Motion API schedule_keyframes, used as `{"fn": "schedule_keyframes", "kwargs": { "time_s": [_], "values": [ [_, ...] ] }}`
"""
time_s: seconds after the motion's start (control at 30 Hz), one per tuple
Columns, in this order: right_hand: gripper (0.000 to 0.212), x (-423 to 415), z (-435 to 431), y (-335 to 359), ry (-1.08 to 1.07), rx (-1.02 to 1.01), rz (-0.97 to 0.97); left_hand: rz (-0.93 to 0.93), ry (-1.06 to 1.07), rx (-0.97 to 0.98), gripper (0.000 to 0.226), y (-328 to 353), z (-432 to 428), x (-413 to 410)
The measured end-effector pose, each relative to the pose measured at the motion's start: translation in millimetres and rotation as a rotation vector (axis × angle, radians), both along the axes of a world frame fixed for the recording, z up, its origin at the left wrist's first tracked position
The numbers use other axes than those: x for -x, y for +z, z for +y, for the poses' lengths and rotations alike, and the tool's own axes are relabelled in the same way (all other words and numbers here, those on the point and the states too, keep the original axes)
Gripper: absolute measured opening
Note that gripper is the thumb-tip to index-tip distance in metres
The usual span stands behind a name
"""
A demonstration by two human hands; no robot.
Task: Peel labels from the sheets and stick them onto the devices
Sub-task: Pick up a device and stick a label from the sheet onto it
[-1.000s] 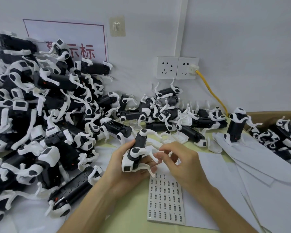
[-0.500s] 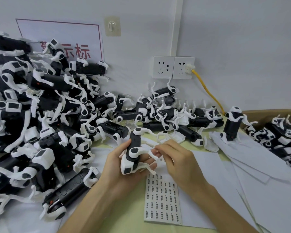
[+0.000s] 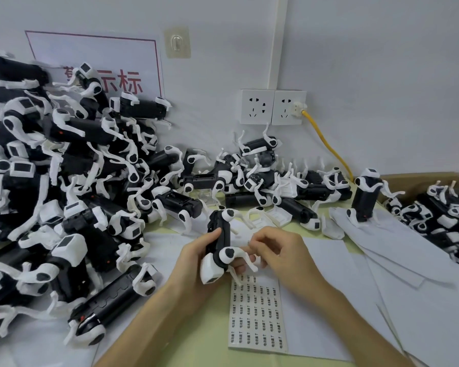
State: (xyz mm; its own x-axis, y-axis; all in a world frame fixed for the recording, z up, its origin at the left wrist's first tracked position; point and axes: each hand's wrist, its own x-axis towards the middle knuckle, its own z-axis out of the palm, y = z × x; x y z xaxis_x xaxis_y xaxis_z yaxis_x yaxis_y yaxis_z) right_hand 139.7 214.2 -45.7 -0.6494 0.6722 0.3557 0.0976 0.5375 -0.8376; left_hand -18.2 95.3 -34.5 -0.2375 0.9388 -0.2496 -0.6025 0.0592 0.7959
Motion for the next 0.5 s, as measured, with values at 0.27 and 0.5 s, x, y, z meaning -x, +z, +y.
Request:
{"fn": "schedule_keyframes", "kwargs": {
  "time_s": [0.27,0.5],
  "values": [
    [0.042,-1.9,-2.2,5.9,-0.125,-0.075,0.116,-0.116,0.080,-0.005,0.067,4.6,0.0,4.1],
    [0.032,-3.5,3.4,7.6,-0.115,0.041,0.151,-0.154,0.126,-0.011,0.060,5.9,-0.1,6.5]
  ]
}}
